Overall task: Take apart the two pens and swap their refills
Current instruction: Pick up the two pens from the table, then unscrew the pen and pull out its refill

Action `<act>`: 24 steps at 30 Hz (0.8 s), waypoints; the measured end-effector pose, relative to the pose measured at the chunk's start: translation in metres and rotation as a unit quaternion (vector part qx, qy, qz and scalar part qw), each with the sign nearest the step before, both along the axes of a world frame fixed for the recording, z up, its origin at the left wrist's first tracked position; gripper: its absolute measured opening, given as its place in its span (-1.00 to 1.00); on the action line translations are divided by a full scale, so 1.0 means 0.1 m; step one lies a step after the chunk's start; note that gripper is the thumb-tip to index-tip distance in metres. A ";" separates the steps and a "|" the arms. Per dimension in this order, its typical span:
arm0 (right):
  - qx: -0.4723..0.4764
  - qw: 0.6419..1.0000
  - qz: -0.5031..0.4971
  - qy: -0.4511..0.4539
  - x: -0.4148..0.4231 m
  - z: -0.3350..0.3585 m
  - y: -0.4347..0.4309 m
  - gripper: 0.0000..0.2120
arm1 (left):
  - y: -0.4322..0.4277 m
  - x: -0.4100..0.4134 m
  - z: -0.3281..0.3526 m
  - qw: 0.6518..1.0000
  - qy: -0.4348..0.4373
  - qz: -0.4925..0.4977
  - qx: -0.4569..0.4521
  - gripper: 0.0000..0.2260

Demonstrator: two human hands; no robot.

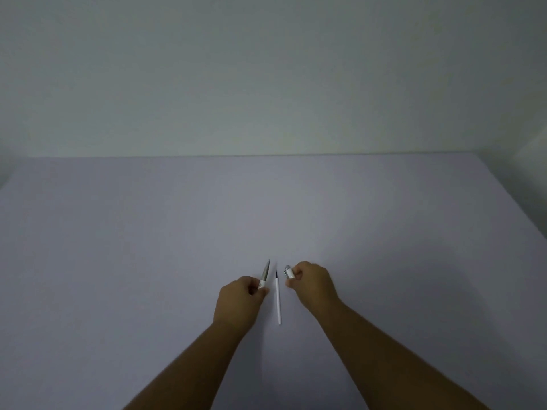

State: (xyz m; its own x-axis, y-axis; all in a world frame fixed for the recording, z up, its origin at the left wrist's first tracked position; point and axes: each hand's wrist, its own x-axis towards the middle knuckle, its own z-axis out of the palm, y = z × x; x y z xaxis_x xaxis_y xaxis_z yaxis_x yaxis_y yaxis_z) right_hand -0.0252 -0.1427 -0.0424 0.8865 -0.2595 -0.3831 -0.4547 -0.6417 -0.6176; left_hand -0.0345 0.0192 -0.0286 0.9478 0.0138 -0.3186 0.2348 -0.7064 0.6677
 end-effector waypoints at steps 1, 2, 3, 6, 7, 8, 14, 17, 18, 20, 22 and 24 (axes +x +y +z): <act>-0.003 1.000 0.002 -0.003 0.00 -0.01 0.00 -0.83 | 0.00 -0.01 0.00 1.000 -0.001 0.000 -0.001 -0.83; -0.006 1.000 0.003 -0.005 0.00 -0.02 0.01 -0.83 | -0.01 -0.01 0.00 1.000 -0.001 -0.002 -0.002 -0.84; -0.009 1.000 0.002 -0.006 0.00 -0.03 0.01 -0.83 | -0.01 -0.02 0.00 1.000 -0.001 -0.003 -0.005 -0.85; -0.014 1.000 0.003 -0.009 -0.01 -0.04 0.01 -0.83 | -0.01 -0.02 0.01 1.000 -0.013 -0.008 -0.005 -0.86; -0.015 1.000 0.004 -0.010 -0.01 -0.05 0.01 -0.83 | -0.01 -0.01 0.01 1.000 -0.019 -0.010 -0.001 -0.86; -0.014 1.000 0.004 -0.011 -0.02 -0.05 0.01 -0.83 | -0.02 -0.01 0.01 1.000 -0.025 -0.012 0.001 -0.85; 0.000 1.000 -0.002 -0.013 -0.01 -0.09 -0.01 -0.81 | -0.05 0.01 0.04 0.999 -0.038 -0.021 0.002 -0.87; 0.001 1.000 -0.009 -0.020 -0.02 -0.04 -0.02 -0.77 | -0.07 0.01 0.05 0.999 -0.039 -0.028 0.007 -0.87; 0.001 0.999 -0.018 -0.034 -0.02 0.00 -0.01 -0.77 | -0.08 0.01 0.05 0.999 -0.040 -0.032 0.009 -0.87; 0.035 0.996 -0.044 -0.070 0.00 0.10 0.01 -0.72 | -0.09 0.00 0.08 0.998 -0.044 -0.043 0.016 -0.88; 0.117 0.990 -0.057 -0.059 0.02 0.22 0.05 -0.62 | -0.11 0.01 0.10 0.997 -0.055 -0.052 0.021 -0.88; 0.167 0.985 -0.034 -0.026 0.02 0.30 0.11 -0.62 | -0.14 0.01 0.13 0.995 -0.068 -0.062 0.029 -0.87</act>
